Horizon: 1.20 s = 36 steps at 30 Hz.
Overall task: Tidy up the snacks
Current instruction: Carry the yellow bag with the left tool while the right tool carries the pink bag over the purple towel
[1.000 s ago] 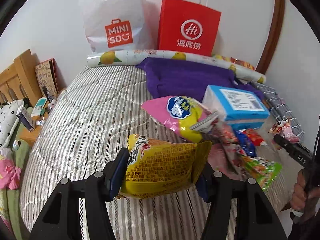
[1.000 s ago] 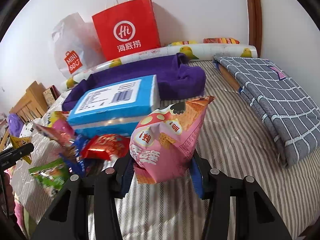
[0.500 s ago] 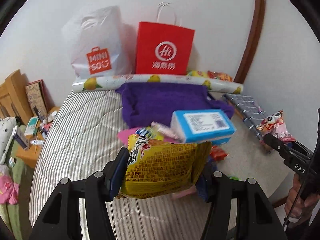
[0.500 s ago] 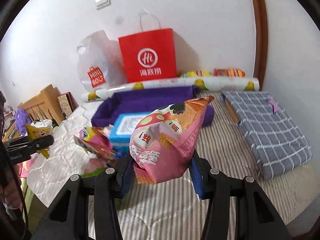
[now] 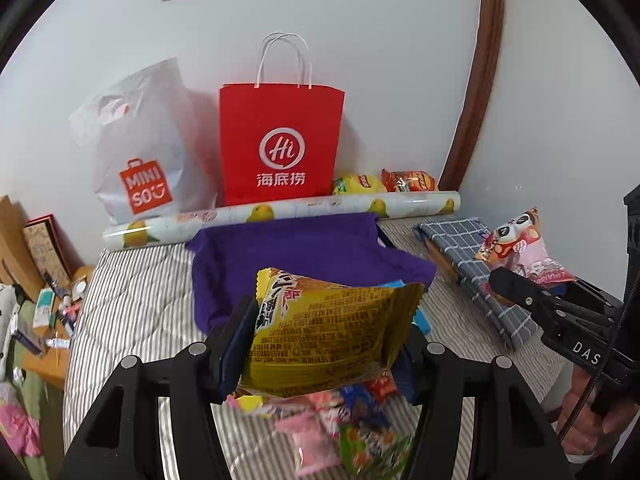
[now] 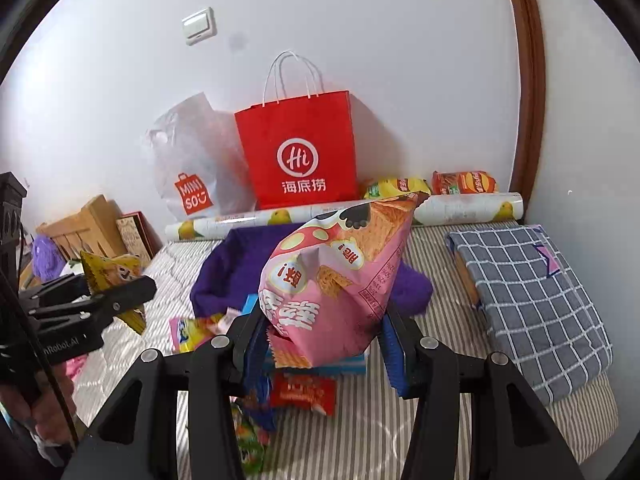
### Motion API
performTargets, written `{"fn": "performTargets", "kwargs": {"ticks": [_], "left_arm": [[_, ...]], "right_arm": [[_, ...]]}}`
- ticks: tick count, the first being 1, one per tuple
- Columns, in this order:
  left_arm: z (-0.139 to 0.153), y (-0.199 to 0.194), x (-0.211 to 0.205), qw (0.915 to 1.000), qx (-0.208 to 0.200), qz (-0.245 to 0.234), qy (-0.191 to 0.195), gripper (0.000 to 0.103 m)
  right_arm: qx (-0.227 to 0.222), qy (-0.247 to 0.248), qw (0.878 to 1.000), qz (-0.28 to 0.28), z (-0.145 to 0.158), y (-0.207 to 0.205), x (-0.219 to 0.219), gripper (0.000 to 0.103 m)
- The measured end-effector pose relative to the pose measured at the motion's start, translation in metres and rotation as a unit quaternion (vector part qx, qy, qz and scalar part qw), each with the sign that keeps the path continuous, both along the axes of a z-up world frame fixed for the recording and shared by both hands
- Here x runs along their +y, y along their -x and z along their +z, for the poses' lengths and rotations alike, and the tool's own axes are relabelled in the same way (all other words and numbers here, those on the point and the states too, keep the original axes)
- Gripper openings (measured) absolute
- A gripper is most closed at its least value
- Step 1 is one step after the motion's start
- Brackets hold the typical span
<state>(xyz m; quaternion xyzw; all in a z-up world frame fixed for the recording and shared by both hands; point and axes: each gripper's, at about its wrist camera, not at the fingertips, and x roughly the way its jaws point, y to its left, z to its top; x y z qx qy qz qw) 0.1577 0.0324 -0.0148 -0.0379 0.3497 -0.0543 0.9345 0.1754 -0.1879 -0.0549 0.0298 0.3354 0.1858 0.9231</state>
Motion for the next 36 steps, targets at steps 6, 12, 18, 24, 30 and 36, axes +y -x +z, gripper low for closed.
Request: {"fn": "performTargets", "kwargs": {"ticks": [6, 12, 18, 24, 30, 36], "left_arm": [[0.005, -0.032, 0.000, 1.0000, 0.008, 0.002, 0.004, 0.058], [0.011, -0.063, 0.002, 0.9999, 0.011, 0.005, 0.003, 0.058], [0.011, -0.097, 0.012, 0.9997, 0.019, 0.016, 0.004, 0.058], [0.002, -0.132, 0.027, 0.9990, 0.035, 0.025, 0.014, 0.058], [-0.010, -0.165, 0.036, 0.9983, 0.049, 0.025, 0.019, 0.058], [-0.027, -0.189, 0.041, 0.9978, 0.058, 0.029, 0.015, 0.058]], "right_arm": [[0.001, 0.003, 1.000, -0.006, 0.006, -0.028, 0.003, 0.049], [0.006, 0.000, 1.000, 0.001, 0.010, -0.061, 0.009, 0.049], [0.003, 0.008, 1.000, 0.002, 0.011, -0.097, 0.023, 0.049], [0.006, 0.005, 1.000, 0.003, 0.005, -0.131, 0.034, 0.049], [0.009, 0.008, 1.000, -0.004, -0.005, -0.162, 0.038, 0.049], [0.016, 0.012, 1.000, -0.001, -0.023, -0.190, 0.042, 0.049]]}}
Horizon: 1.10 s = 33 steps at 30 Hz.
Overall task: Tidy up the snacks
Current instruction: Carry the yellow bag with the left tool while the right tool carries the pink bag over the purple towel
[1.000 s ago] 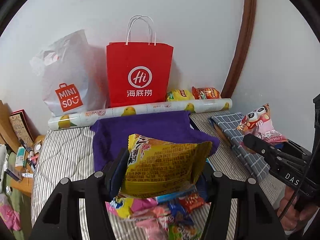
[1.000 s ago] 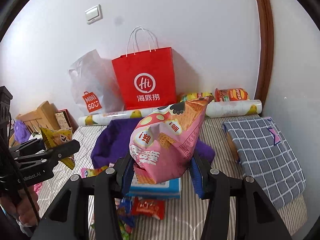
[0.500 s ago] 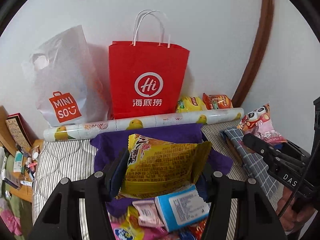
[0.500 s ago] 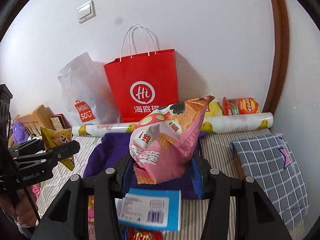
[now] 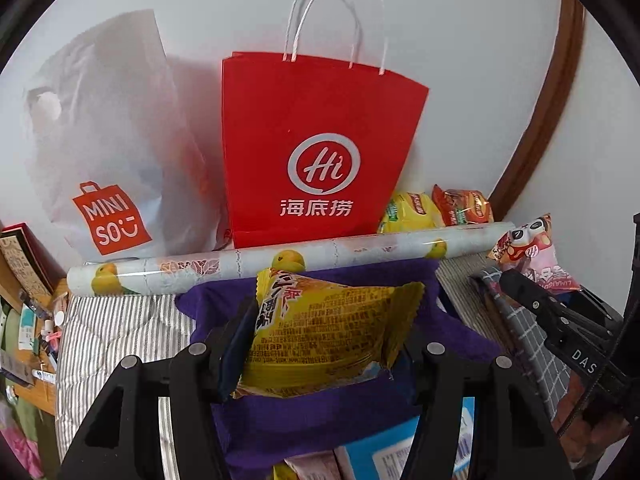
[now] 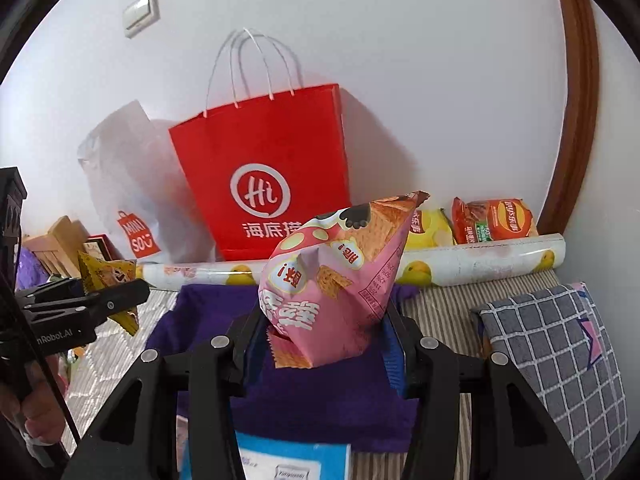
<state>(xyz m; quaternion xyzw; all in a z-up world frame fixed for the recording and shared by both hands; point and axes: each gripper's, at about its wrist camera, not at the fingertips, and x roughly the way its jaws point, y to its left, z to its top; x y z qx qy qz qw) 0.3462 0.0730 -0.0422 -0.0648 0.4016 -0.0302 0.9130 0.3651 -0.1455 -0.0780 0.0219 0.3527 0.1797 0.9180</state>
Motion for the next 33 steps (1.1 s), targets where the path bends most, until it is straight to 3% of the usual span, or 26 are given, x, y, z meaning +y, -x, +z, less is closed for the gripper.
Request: {"fn": "performTargets", "kwargs": {"ticks": [11, 16, 25, 33], "left_arm": [[-0.040, -0.026, 0.004, 0.9990, 0.042, 0.005, -0.017, 0.058], [-0.057, -0.033, 0.004, 0.9979, 0.065, -0.002, -0.005, 0.058], [-0.064, -0.037, 0.002, 0.9972, 0.068, 0.009, -0.030, 0.058], [-0.070, -0.044, 0.009, 0.9963, 0.083, 0.018, -0.018, 0.058]], "right_arm": [[0.058, -0.024, 0.998, 0.008, -0.059, -0.038, 0.000, 0.049], [0.046, -0.010, 0.999, 0.014, -0.066, -0.034, 0.000, 0.049], [0.069, -0.006, 0.998, 0.008, -0.087, -0.039, -0.007, 0.049], [0.080, 0.009, 0.997, 0.008, -0.098, -0.042, -0.005, 0.049]]}}
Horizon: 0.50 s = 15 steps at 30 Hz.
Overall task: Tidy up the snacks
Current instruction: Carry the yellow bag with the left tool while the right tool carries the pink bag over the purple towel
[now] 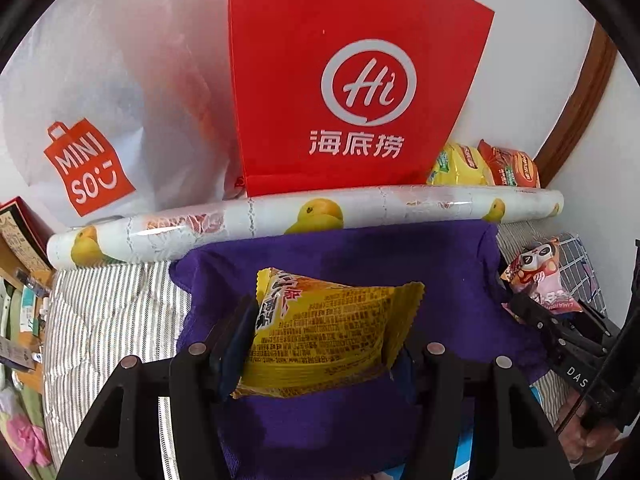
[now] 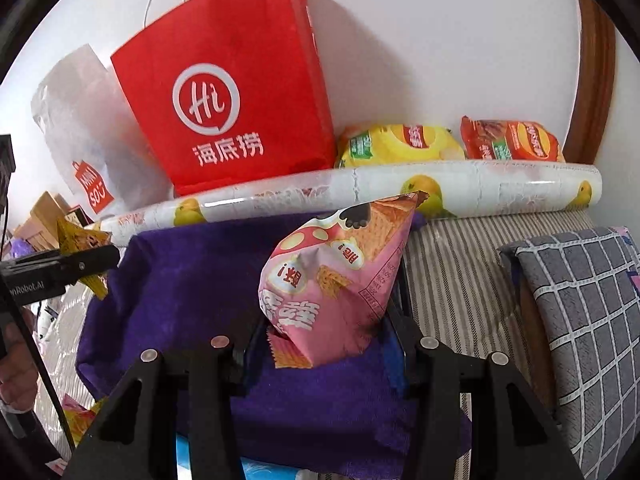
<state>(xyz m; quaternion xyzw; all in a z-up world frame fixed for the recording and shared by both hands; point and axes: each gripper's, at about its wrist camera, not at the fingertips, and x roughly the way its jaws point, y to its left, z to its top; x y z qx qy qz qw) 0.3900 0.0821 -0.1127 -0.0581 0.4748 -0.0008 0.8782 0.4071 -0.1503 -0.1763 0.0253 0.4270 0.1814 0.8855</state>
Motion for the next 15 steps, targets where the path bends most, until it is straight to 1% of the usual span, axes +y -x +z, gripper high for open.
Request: {"fn": "performTargets", "kwargs": {"ticks": [8, 15], "left_arm": [[-0.008, -0.002, 0.000, 0.9998, 0.016, 0.007, -0.005, 0.058], [-0.020, -0.006, 0.006, 0.9988, 0.040, 0.026, -0.014, 0.058]], "right_arm": [[0.020, 0.005, 1.000, -0.002, -0.010, -0.006, -0.002, 0.049], [0.037, 0.012, 0.999, -0.006, -0.017, -0.011, -0.004, 0.049]]}}
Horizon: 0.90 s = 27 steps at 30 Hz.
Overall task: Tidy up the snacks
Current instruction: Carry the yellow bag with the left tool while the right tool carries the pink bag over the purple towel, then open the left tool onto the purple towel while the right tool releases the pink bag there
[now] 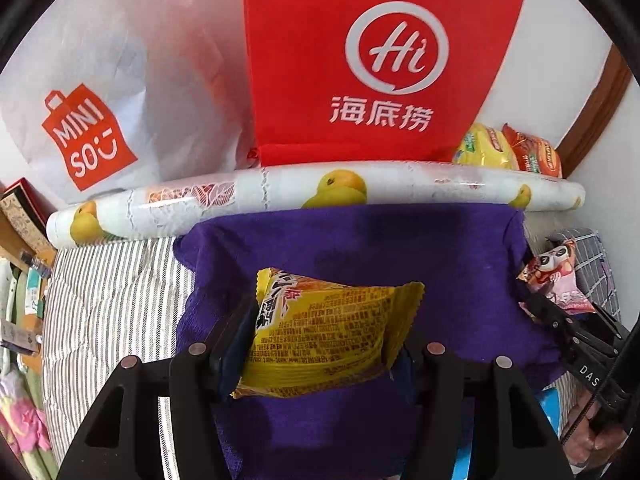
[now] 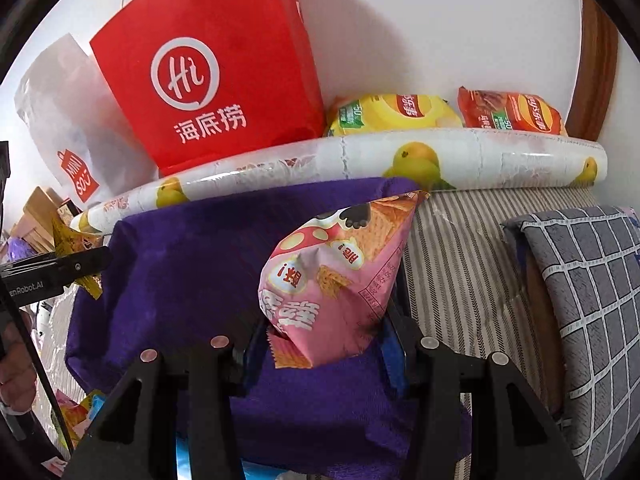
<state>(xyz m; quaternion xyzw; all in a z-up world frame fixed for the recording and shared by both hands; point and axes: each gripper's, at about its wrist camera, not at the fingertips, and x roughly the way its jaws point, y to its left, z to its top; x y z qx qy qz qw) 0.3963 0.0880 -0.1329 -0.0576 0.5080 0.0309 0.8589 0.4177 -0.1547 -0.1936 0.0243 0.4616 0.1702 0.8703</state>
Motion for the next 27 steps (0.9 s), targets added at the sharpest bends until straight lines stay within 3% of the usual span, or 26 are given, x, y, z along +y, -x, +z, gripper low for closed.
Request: {"fn": "performTargets", "kwargs": {"ticks": [15, 22, 24, 27], "left_arm": [[-0.017, -0.005, 0.009, 0.9990, 0.036, 0.025, -0.001, 0.058], [-0.014, -0.004, 0.011, 0.9991, 0.034, 0.027, -0.006, 0.058], [-0.016, -0.004, 0.011, 0.9989, 0.039, 0.027, -0.003, 0.059], [-0.019, -0.006, 0.009, 0.9985, 0.049, 0.024, 0.003, 0.059]], "right_arm": [[0.012, 0.021, 1.000, 0.008, -0.010, -0.002, 0.006, 0.050], [0.005, 0.008, 1.000, 0.000, -0.008, -0.002, 0.001, 0.051], [0.008, 0.005, 1.000, 0.005, -0.009, -0.003, 0.002, 0.054], [0.011, 0.000, 1.000, 0.011, -0.010, -0.003, 0.004, 0.065]]}}
